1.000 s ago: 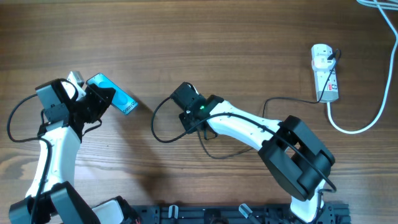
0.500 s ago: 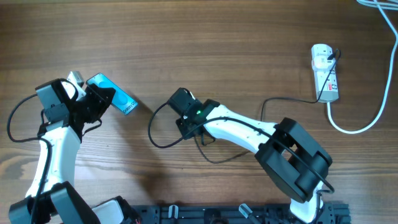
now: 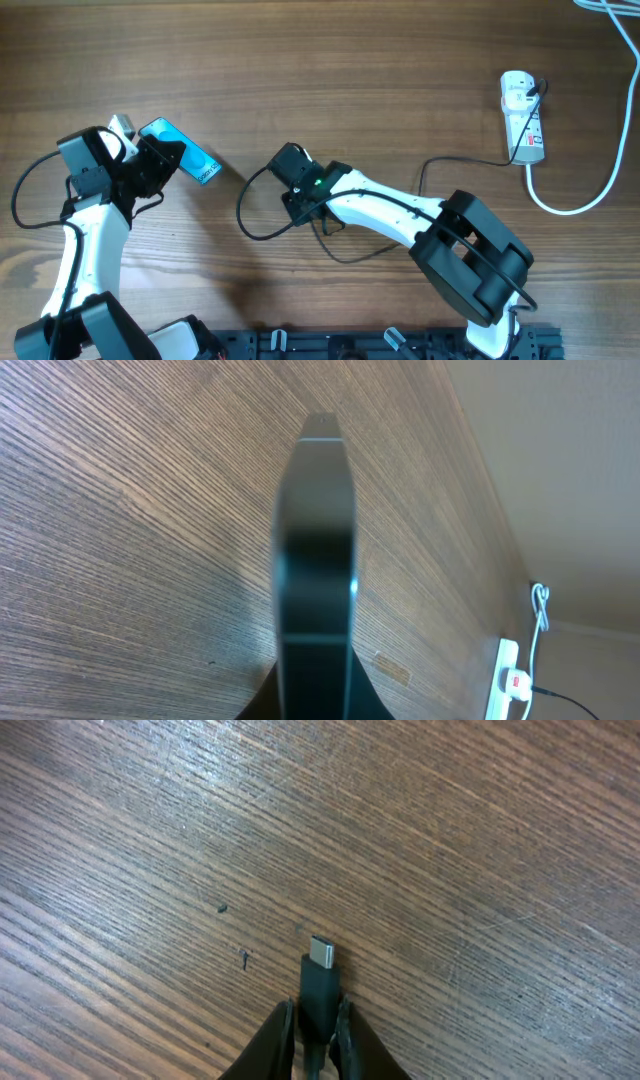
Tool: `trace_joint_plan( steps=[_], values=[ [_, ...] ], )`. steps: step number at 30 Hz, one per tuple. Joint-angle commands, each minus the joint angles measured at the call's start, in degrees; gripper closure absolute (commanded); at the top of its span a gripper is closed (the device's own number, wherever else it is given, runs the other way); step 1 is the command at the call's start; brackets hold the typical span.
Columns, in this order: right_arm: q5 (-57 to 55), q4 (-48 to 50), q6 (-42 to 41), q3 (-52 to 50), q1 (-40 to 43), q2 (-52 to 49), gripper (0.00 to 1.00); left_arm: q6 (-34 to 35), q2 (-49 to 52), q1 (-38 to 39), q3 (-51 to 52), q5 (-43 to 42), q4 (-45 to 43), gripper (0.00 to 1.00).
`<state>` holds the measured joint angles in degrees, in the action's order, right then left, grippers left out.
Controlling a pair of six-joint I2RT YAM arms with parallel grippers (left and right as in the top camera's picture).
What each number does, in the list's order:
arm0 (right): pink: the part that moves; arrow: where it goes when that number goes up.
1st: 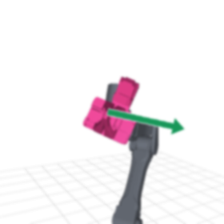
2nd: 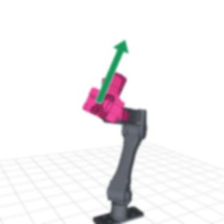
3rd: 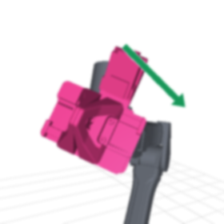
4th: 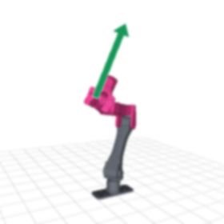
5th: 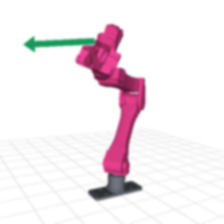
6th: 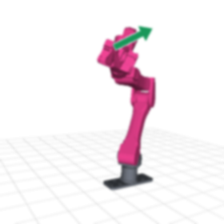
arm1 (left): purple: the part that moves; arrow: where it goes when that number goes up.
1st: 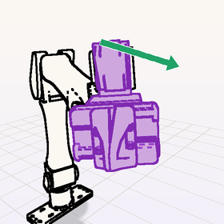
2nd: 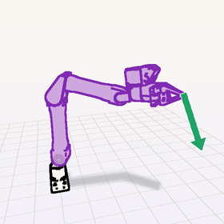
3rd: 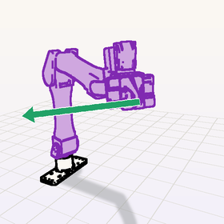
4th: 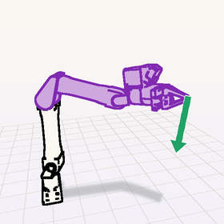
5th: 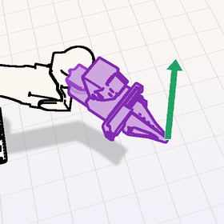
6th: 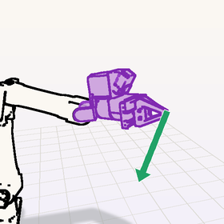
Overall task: Plug charger to phone and switch on socket
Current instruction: 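Lift the plug with the right gripper toward the phone's bottom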
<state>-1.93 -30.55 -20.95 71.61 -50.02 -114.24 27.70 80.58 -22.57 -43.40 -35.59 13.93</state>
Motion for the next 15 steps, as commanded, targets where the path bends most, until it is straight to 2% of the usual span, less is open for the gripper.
trace_joint_plan(
  steps=[1,6,12,15],
  values=[
    [0.98,-1.03,-0.79,-1.25,-0.39,-2.56,0.83,-0.02,-0.15,0.33,-0.63,-0.35,-0.39,0.96],
    [3.67,-0.04,-1.73,-1.22,-0.37,-2.54,0.96,-0.04,-0.15,0.33,-0.63,-0.35,-1.29,0.96],
    [7.23,0.59,-1.46,-1.2,-0.31,-2.51,0.96,-0.02,-0.15,0.33,-0.63,-0.39,-1.44,0.96],
    [14.21,2.6,3.41,-1.11,0.26,-1.86,0.96,-0.07,-0.15,0.33,-0.63,-1.9,-1.25,0.96]
  ],
)
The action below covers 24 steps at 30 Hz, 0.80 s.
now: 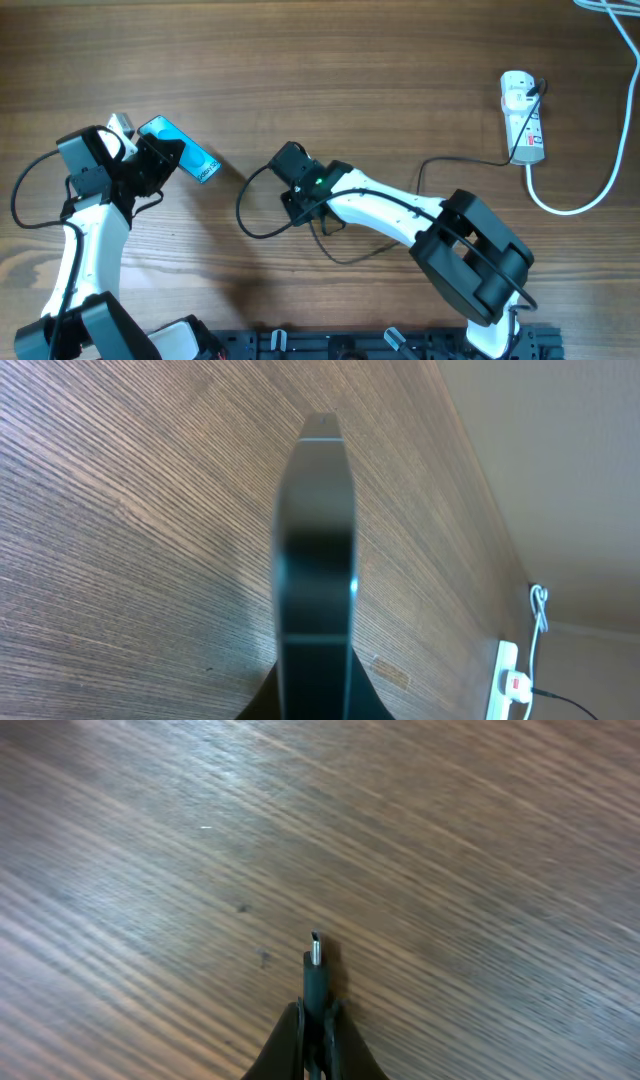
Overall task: Plug charger to phone and switch on socket
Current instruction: 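Lift the plug with the right gripper toward the phone's bottom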
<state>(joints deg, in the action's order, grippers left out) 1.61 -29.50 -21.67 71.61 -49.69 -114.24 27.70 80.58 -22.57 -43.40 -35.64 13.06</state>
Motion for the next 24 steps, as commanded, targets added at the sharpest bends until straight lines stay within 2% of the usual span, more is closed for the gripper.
trace_joint_plan(
  steps=[1,5,8,13,15,20,24],
  values=[
    [15.19,2.58,5.97,-1.11,0.44,-1.38,0.96,-0.07,-0.15,0.33,-0.63,-2.43,-0.35,0.96],
    [36.74,7.41,6.97,-1.11,4.15,0.52,0.96,-0.09,-0.2,0.22,-0.63,-5.57,-0.57,0.96],
    [52.89,11.56,8.55,-1.11,7.04,0.66,0.96,-0.63,-0.2,0.22,-0.63,-13.53,-3.43,0.96],
    [68.72,17.79,10.38,-1.14,9.38,0.66,0.96,-1.75,-0.2,0.22,-0.63,-28.5,-12.61,0.96],
    [71.97,22.23,9.03,-1.14,9.42,0.66,0.96,-0.55,-0.2,0.22,-0.63,-31.8,-16.04,0.96],
    [72.04,30.84,2.27,-1.14,9.42,0.66,0.96,2.05,-0.2,0.22,-0.63,-32.06,-20.0,0.96],
    [72.02,40.0,-6.71,-1.14,9.42,0.66,0.96,9.4,-0.2,0.22,-0.63,-32.06,-25.81,0.96]
  ],
)
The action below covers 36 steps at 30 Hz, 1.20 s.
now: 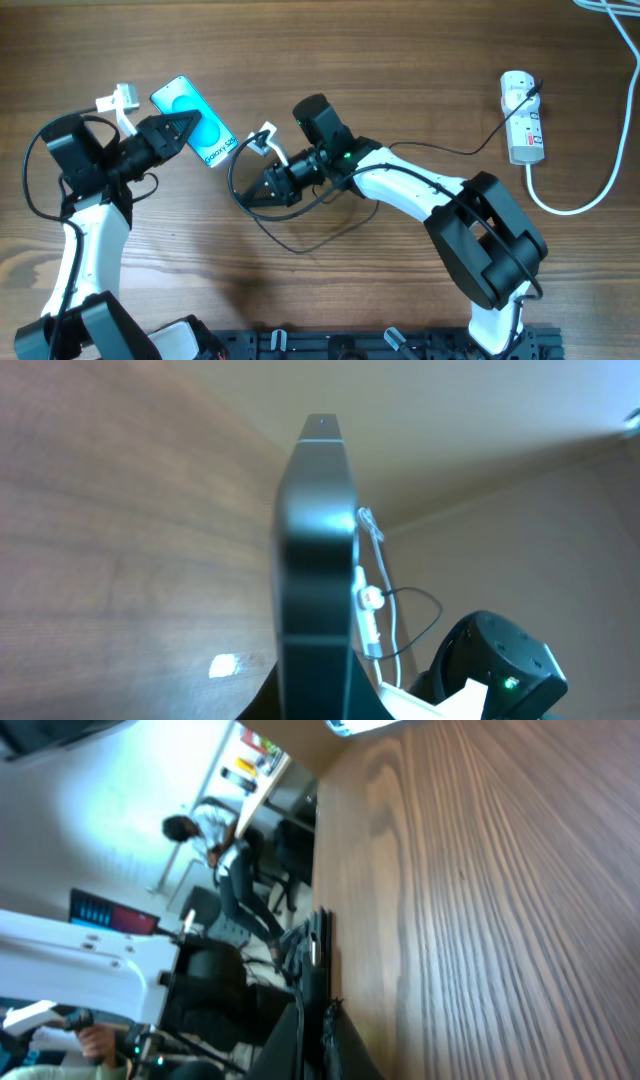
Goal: Plug charger to phone and switch on socket
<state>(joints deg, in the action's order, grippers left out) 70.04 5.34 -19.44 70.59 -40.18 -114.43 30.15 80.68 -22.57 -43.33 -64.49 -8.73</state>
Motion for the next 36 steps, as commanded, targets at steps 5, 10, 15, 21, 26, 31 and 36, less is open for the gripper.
trace_joint_plan(
  steps=[5,10,15,21,26,31,36],
  values=[
    [3.08,18.82,-20.83,-0.11,-0.07,0.85,0.96,9.77,-0.31,0.22,-0.7,-6.99,-9.66,0.96],
    [3.15,24.11,-25.92,-0.11,-0.07,0.85,0.96,12.5,-0.31,0.22,-0.7,-11.61,-13.99,0.96],
    [4.02,24.68,-27.69,-0.11,2.21,0.85,0.96,21.79,-0.31,0.22,-0.7,-16.92,-24.35,0.96],
    [11.8,31.01,-30.38,-0.11,5.03,0.85,0.96,22.16,-0.2,0.22,-0.7,-17.57,-24.92,0.96],
    [11.85,34.05,-31.74,-0.11,4.94,0.85,0.96,22.16,-0.2,0.22,-0.7,-17.59,-24.17,0.96],
    [10.69,34.05,-32.06,-0.11,4.9,0.85,0.96,22.18,-0.2,0.31,-0.7,-17.57,-23.23,0.96],
    [10.6,34.05,-32.2,-0.11,4.79,0.85,0.96,22.18,-0.2,1.75,-0.7,-17.77,-23.17,0.96]
  ],
)
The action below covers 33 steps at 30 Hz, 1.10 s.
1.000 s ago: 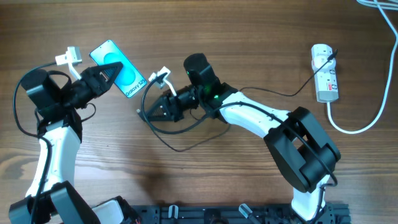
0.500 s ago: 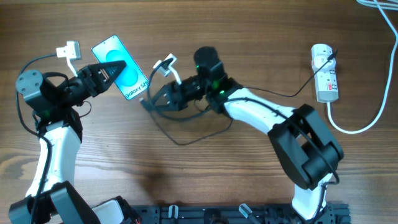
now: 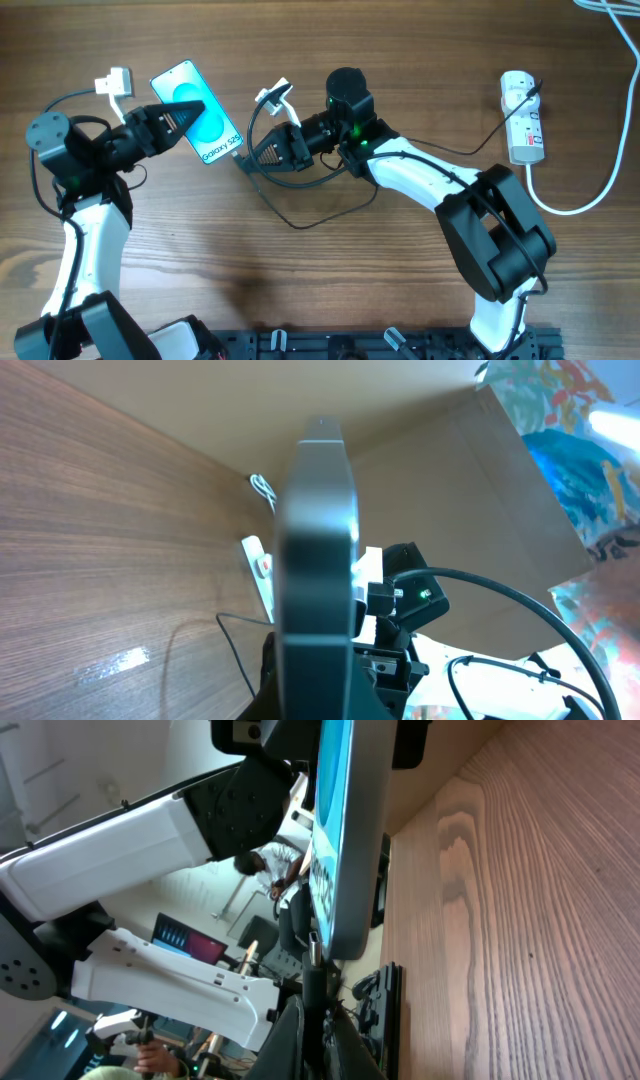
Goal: Plug charger to phone and switch on socket
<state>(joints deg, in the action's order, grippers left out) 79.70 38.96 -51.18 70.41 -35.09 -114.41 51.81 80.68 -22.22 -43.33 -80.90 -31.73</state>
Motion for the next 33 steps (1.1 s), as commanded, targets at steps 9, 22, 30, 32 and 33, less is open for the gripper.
trace_joint_plan(
  steps=[9,22,30,32,33],
  values=[
    [0.87,0.46,-1.38,0.07,-0.28,0.83,0.96,0.55,-0.2,3.65,-0.7,-1.36,-0.17,0.96],
    [-2.73,0.44,-1.27,0.07,-0.28,0.83,0.96,1.42,-0.2,3.63,-0.7,-1.38,-0.2,0.96],
    [-2.73,0.44,-0.31,0.07,-0.11,0.83,0.96,1.4,-0.2,3.63,-0.7,-1.38,-0.2,0.96],
    [-2.78,0.44,0.42,0.07,-0.02,0.83,0.96,1.4,-0.2,3.63,-0.7,-1.36,-0.2,0.96],
    [-2.75,0.46,0.63,0.07,0.07,0.79,0.96,1.4,-0.2,3.63,-0.7,-1.36,-0.2,0.96]
  ],
)
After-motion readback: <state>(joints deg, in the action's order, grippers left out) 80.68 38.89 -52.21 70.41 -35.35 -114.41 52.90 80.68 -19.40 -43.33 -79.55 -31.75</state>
